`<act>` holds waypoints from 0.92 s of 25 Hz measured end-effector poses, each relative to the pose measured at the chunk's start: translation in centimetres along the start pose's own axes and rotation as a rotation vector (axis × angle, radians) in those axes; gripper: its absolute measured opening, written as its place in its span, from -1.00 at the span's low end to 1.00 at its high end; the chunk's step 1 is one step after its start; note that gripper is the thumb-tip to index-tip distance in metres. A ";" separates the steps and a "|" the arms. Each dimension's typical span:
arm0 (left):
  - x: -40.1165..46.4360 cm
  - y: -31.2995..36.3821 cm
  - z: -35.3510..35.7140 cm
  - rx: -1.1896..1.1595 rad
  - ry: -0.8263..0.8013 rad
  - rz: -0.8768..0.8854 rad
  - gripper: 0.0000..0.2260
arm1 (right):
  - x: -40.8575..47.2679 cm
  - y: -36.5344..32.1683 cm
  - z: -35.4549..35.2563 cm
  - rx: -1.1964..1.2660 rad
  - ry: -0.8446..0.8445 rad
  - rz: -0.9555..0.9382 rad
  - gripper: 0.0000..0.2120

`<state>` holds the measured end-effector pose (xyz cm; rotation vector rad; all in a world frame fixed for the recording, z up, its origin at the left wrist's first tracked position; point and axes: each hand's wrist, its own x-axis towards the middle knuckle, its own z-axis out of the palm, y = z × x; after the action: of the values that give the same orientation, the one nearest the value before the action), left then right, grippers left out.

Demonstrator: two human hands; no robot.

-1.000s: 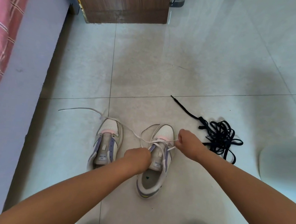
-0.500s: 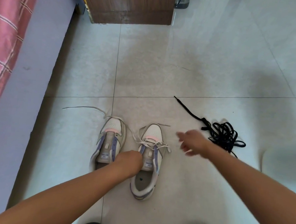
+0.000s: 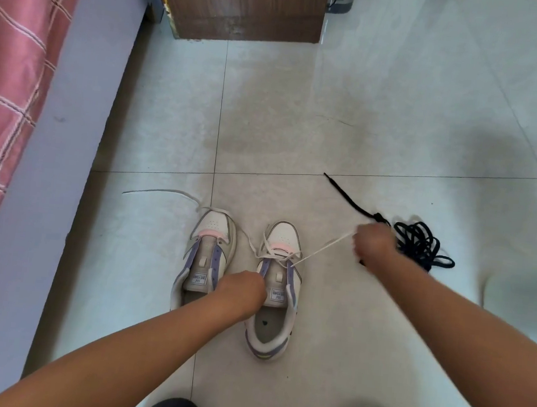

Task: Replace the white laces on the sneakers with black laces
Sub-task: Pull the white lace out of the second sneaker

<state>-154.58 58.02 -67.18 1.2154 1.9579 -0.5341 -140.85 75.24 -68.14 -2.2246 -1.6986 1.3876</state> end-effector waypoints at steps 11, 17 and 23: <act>0.4 0.2 0.4 0.130 -0.016 0.011 -0.68 | 5.9 -1.6 -11.5 -0.876 0.545 -0.415 -0.77; 0.0 0.2 0.5 0.186 0.003 0.041 -0.70 | 3.9 -3.7 -11.0 -0.961 -0.019 -0.536 -0.91; -0.3 0.3 0.0 0.133 0.055 0.070 -0.60 | -7.4 -3.0 -1.3 -0.956 -1.265 -0.166 -0.87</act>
<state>-154.23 57.97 -66.89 1.3898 1.9428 -0.6091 -142.46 71.32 -61.27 -1.1134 -3.3533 2.5649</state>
